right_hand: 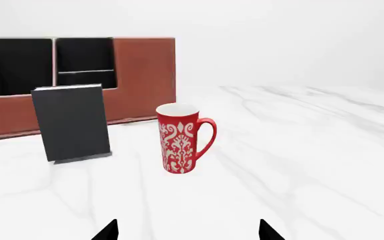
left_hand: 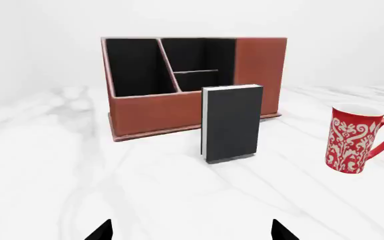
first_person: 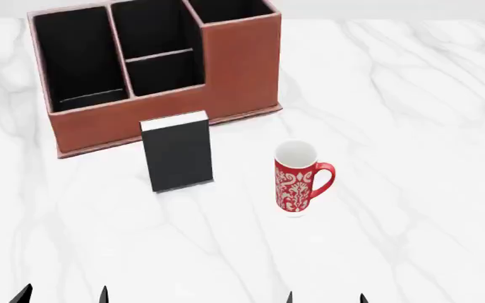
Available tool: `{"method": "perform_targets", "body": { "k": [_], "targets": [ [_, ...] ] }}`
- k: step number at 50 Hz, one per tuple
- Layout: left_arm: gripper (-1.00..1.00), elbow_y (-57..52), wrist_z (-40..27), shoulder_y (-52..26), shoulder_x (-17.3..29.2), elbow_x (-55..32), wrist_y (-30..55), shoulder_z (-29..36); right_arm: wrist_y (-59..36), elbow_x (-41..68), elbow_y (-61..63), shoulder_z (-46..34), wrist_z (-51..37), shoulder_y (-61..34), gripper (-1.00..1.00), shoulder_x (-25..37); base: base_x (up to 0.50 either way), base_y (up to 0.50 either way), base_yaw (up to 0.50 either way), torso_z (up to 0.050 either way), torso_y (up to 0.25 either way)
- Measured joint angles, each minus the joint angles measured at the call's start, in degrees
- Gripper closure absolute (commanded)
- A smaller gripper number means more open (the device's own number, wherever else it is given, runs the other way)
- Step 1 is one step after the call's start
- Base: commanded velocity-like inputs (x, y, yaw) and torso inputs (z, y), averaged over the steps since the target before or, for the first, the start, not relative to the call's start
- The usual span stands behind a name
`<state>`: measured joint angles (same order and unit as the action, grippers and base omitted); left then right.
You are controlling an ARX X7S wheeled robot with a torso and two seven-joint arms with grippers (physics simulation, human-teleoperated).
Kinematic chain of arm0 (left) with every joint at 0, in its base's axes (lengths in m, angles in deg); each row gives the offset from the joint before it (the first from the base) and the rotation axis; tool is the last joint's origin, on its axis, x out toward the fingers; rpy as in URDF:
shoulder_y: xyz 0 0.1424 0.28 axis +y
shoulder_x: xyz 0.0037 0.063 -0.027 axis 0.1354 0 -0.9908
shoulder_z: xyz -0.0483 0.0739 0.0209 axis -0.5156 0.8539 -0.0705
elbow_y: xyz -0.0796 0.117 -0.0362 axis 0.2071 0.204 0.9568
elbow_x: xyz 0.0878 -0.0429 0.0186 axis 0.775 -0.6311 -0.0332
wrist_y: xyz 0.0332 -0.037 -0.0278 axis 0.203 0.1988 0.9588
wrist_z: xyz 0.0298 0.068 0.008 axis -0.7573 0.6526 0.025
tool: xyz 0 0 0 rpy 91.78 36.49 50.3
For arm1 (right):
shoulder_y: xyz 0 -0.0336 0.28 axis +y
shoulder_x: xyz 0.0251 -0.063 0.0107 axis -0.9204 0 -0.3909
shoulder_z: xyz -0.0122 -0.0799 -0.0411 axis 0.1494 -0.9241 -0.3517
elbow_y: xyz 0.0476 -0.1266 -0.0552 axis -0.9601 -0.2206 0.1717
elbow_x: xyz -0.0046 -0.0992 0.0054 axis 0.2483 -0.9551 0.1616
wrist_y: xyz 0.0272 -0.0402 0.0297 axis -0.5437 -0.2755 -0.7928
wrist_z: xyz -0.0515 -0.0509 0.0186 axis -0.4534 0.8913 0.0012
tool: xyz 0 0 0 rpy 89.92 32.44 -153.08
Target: Pick up the book and place it in the front compartment of the caddy.
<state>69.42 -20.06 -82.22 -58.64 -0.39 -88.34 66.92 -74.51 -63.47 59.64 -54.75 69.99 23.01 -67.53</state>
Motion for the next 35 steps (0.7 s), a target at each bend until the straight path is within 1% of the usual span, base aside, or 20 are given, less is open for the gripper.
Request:
{"method": "perform_targets", "body": {
  "k": [14,23,30,35],
  "targets": [
    [-1.00,-1.60,-0.91,-0.37,1.54,-4.27,3.02,0.92,1.57,2.58,1.05,-1.36,-1.56,0.40,-1.00,1.70,0.00,0.00,0.00,0.000,0.000],
    [-1.00,-1.62,-0.78,-1.01,2.78,-7.28,3.42,1.53,1.93,3.44,2.55,-1.98,-3.09,0.40,-1.00,2.91,0.00,0.00,0.00,0.000,0.000],
    [-1.00,-5.49,-1.17,-1.32,3.83,-10.84,6.47,0.98,-0.96,2.50,9.17,-1.95,-5.43,2.09,-1.00,4.10,0.00,0.00,0.00,0.000,0.000],
    [-1.00,-10.25,-2.38,-3.11,4.99,-13.96,11.30,0.07,-5.37,2.01,17.43,-0.08,-7.84,3.46,-1.00,5.11,0.00,0.00,0.00,0.000,0.000]
  ]
}}
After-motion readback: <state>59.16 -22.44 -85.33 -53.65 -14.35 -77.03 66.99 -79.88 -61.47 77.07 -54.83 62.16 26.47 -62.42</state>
